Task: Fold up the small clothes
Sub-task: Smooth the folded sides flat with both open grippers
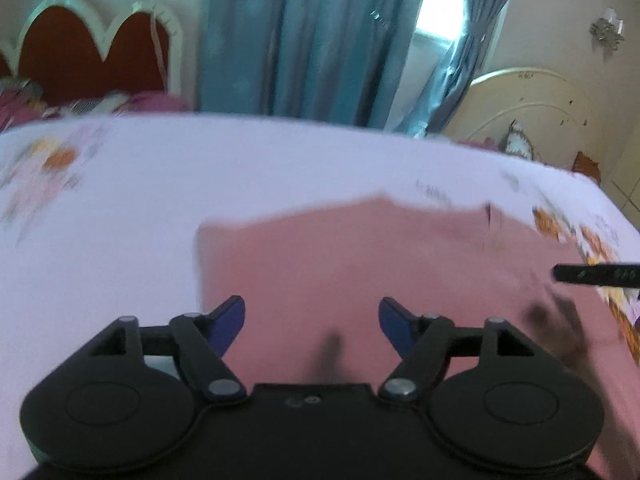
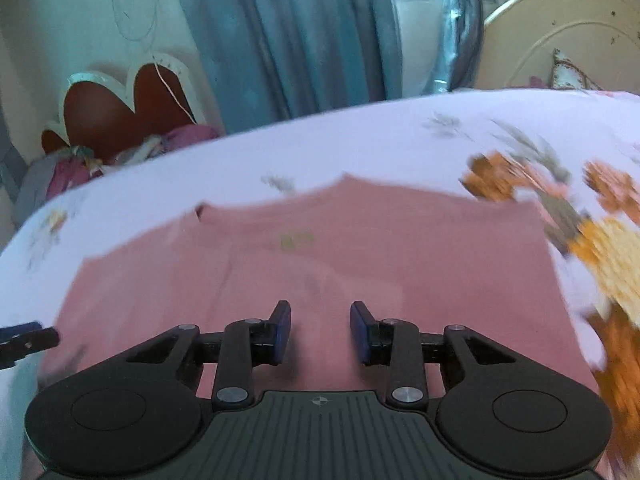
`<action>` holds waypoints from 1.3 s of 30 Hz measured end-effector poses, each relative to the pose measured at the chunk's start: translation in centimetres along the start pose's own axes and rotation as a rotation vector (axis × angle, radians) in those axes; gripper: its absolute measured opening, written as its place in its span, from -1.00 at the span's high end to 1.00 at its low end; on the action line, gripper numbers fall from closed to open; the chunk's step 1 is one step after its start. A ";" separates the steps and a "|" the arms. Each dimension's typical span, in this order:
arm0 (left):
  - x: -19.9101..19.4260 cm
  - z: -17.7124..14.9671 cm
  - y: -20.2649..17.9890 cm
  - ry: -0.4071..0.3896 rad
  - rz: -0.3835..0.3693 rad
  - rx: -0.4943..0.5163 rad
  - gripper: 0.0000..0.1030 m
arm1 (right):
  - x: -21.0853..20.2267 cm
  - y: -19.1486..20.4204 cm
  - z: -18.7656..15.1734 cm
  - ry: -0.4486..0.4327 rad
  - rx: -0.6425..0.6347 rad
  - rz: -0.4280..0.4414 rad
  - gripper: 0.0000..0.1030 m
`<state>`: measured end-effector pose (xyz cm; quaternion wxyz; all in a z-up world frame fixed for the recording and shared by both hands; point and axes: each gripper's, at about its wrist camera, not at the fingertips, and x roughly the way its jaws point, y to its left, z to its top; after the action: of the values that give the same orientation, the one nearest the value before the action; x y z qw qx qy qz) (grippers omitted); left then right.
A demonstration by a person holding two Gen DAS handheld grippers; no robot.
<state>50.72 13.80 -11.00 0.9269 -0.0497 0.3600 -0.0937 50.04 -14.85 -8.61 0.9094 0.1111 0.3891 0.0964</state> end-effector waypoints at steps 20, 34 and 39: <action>1.3 -1.6 -3.4 -0.039 0.000 0.034 -0.57 | 4.0 5.0 -0.6 0.082 -0.139 0.056 0.02; 0.1 -5.4 -2.7 0.032 0.077 0.192 -0.56 | 1.1 -1.7 -1.7 0.031 -0.068 -0.042 0.77; -1.6 -6.0 -4.0 -0.002 0.049 0.149 -0.57 | -1.4 -0.8 -3.8 0.042 -0.077 -0.017 0.77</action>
<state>44.97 10.11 -13.76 0.9304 0.0284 0.3521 -0.0974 46.42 -15.54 -10.45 0.9053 0.0708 0.4053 0.1057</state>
